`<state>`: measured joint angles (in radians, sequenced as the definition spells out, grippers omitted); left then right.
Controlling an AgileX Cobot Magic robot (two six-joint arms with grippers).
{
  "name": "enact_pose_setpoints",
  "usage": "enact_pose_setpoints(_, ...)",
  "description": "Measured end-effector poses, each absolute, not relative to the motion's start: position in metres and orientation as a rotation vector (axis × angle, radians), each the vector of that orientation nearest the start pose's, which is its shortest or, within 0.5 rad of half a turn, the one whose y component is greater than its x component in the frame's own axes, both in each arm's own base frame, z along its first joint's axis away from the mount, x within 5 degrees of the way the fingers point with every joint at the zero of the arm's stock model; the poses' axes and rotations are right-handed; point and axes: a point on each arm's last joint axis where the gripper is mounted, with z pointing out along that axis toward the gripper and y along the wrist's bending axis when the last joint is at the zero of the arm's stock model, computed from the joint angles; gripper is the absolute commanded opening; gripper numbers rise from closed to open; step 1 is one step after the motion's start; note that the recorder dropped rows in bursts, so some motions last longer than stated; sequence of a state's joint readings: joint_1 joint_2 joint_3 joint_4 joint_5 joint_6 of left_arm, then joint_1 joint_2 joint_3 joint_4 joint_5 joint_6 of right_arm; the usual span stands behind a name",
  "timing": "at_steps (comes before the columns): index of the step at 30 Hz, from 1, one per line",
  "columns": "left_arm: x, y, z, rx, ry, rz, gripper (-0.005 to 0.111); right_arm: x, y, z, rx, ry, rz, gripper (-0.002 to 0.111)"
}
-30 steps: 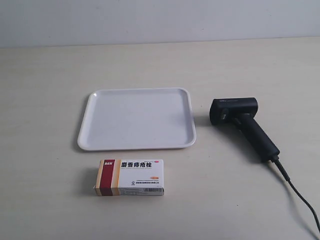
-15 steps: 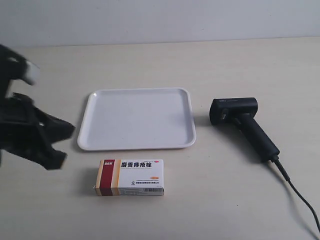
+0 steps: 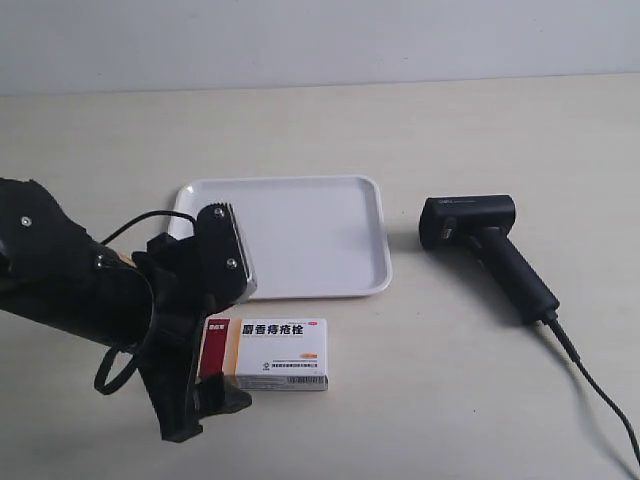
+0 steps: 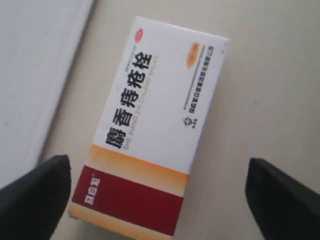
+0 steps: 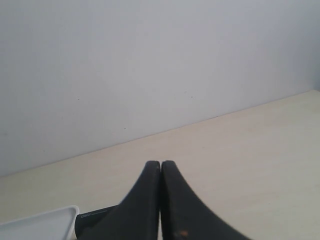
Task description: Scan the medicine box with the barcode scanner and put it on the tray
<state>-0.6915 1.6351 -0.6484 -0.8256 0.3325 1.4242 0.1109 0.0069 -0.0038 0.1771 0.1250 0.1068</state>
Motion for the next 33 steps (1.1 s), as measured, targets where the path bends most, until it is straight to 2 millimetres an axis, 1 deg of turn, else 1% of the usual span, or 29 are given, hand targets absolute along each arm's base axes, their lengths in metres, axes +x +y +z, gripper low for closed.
enact_pose_setpoints(7, 0.196, -0.191, 0.118, 1.783, 2.044, -0.337, 0.093, 0.056, 0.008, 0.203, 0.122, 1.615, 0.322, 0.000)
enact_pose_setpoints(9, 0.196, -0.192, 0.114, 1.797, 2.030, -0.341, 0.088, 0.056, 0.008, 0.203, 0.122, 1.615, 0.322, 0.000)
enact_pose_setpoints(10, 0.196, -0.193, 0.114, 1.802, 2.024, -0.343, 0.084, 0.056, 0.008, 0.203, 0.122, 1.615, 0.322, 0.000)
enact_pose_setpoints(12, 0.197, -0.193, 0.112, 1.808, 2.012, -0.337, 0.072, 0.056, 0.008, 0.203, 0.122, 1.615, 0.322, 0.000)
enact_pose_setpoints(15, 0.198, -0.194, 0.109, 1.811, 2.016, -0.338, 0.048, 0.056, 0.008, 0.203, 0.122, 1.615, 0.322, 0.000)
enact_pose_setpoints(20, 0.203, -0.198, 0.111, 1.803, 2.002, -0.337, 0.003, 0.056, 0.008, 0.203, 0.122, 1.615, 0.322, 0.000)
enact_pose_setpoints(21, 0.205, -0.200, 0.112, 1.799, 1.995, -0.336, 0.000, 0.056, 0.008, 0.203, 0.126, 1.612, 0.326, 0.000)
enact_pose_setpoints(24, 0.210, -0.204, 0.124, 1.775, 1.951, -0.328, 0.000, 0.056, 0.008, 0.206, 0.157, 1.585, 0.359, 0.000)
enact_pose_setpoints(29, 0.213, -0.206, 0.169, 1.739, 1.784, -0.286, 0.000, 0.059, 0.008, 0.212, 0.177, 1.581, 0.375, 0.000)
enact_pose_setpoints(31, 0.215, -0.200, 0.187, 1.727, 1.725, -0.261, 0.000, 0.065, 0.009, 0.212, 0.189, 1.631, 0.370, 0.000)
enact_pose_setpoints(33, 0.219, -0.190, 0.197, 1.710, 1.706, -0.237, 0.000, 0.073, 0.009, 0.206, 0.203, 1.717, 0.359, 0.000)
